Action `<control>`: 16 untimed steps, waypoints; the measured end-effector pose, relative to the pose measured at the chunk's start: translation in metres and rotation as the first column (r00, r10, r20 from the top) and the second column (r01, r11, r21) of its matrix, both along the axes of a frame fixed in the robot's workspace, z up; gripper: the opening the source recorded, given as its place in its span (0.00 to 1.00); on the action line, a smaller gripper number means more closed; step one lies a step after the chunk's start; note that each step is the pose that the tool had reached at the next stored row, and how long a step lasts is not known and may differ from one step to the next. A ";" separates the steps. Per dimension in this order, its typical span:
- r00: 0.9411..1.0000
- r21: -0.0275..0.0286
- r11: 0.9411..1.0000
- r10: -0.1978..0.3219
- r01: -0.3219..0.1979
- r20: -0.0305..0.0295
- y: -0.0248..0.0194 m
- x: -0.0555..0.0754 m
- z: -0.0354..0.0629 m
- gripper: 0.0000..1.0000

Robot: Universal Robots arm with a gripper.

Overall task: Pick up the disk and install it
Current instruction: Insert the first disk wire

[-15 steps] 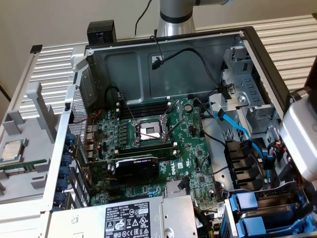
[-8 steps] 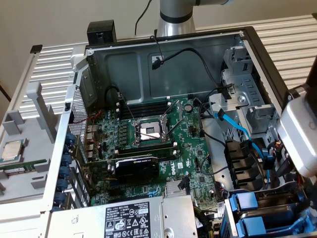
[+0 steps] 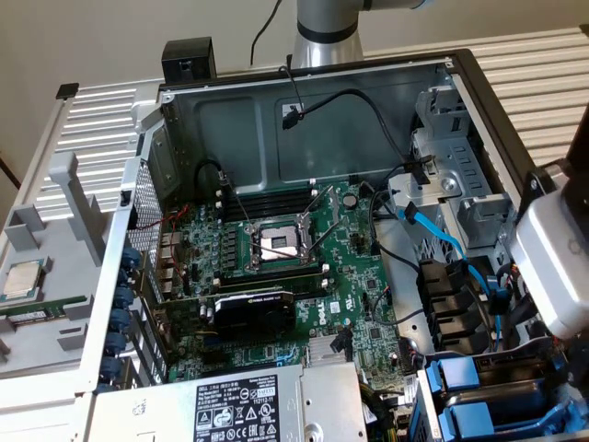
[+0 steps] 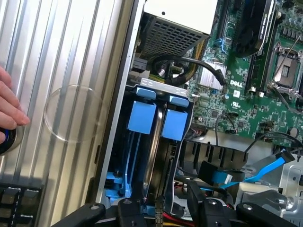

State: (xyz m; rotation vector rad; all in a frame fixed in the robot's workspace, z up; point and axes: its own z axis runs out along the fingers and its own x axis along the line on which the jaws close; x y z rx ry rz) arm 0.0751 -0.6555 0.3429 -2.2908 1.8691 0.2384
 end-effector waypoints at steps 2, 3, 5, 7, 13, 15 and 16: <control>1.000 0.001 1.000 0.000 0.000 -0.004 -0.0001 0.000 -0.0002 0.47; 1.000 0.002 1.000 0.000 0.000 -0.006 -0.0002 0.000 -0.0004 0.47; 1.000 0.006 1.000 0.000 0.000 -0.008 -0.0006 0.000 -0.0006 0.40; 1.000 0.010 1.000 0.000 0.000 -0.011 -0.0014 0.000 -0.0008 0.40; 1.000 0.026 1.000 0.000 0.000 -0.017 -0.0079 0.004 -0.0016 0.40; 1.000 0.030 1.000 0.000 0.000 -0.019 -0.0081 0.005 -0.0019 0.40; 1.000 0.031 1.000 0.000 0.000 -0.019 -0.0081 0.005 -0.0021 0.40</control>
